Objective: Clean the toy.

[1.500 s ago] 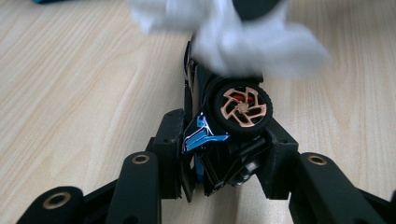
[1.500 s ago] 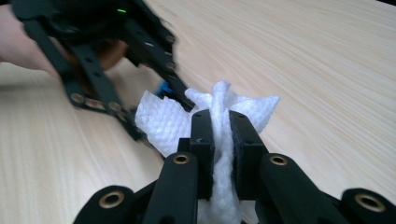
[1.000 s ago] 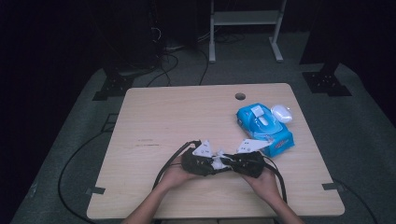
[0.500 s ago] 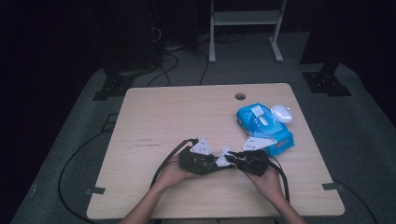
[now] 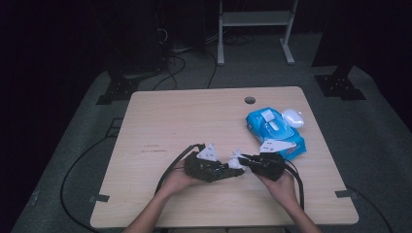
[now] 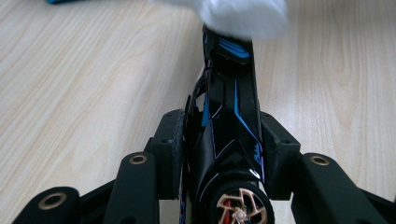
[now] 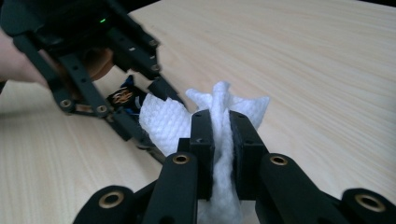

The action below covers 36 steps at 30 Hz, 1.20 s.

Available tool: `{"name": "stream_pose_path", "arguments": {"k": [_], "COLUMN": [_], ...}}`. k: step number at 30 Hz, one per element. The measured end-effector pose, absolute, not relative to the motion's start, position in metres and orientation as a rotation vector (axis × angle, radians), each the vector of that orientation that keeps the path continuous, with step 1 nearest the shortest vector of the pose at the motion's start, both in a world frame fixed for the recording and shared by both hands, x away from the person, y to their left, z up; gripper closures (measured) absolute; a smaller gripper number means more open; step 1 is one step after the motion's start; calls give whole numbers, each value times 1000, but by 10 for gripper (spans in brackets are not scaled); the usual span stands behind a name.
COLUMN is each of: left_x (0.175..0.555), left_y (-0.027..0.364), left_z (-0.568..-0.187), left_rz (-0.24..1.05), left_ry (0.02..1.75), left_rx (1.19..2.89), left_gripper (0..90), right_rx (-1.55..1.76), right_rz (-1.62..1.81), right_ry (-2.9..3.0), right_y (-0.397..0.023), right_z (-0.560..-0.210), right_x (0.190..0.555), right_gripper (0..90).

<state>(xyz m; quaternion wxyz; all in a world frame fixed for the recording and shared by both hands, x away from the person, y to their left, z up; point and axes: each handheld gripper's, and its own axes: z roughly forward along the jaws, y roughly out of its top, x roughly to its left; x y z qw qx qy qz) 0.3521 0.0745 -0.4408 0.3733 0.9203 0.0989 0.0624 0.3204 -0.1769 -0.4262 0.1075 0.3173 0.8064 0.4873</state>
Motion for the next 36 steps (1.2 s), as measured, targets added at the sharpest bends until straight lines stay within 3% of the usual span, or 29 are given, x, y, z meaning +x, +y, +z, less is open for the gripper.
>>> {"name": "stream_pose_path", "arguments": {"k": [11, 14, 21, 28, 33, 36], "left_x": [352, 353, 352, 356, 354, 352], "left_y": [80, 75, 76, 89, 75, 69], "left_z": [-440, -441, -440, -440, -438, -440], "left_rz": [159, 157, 165, 165, 184, 226], "left_ry": [250, 275, 246, 273, 269, 257], "left_rx": [2367, 2366, 2391, 2395, 2408, 2437], "left_gripper": [566, 498, 563, 563, 483, 507], "right_rx": [1008, 980, 1017, 1049, 1014, 1007], "right_rz": [1429, 1427, 1424, 1456, 1461, 1445], "right_ry": [2364, 2367, 2364, 2342, 2365, 2379], "right_y": [-190, -186, -190, -198, -189, -186], "right_z": [-433, -430, -433, -433, -432, -434], "right_x": [325, 323, 327, 328, 326, 326], "right_gripper": [806, 806, 806, 806, 806, 806]}}
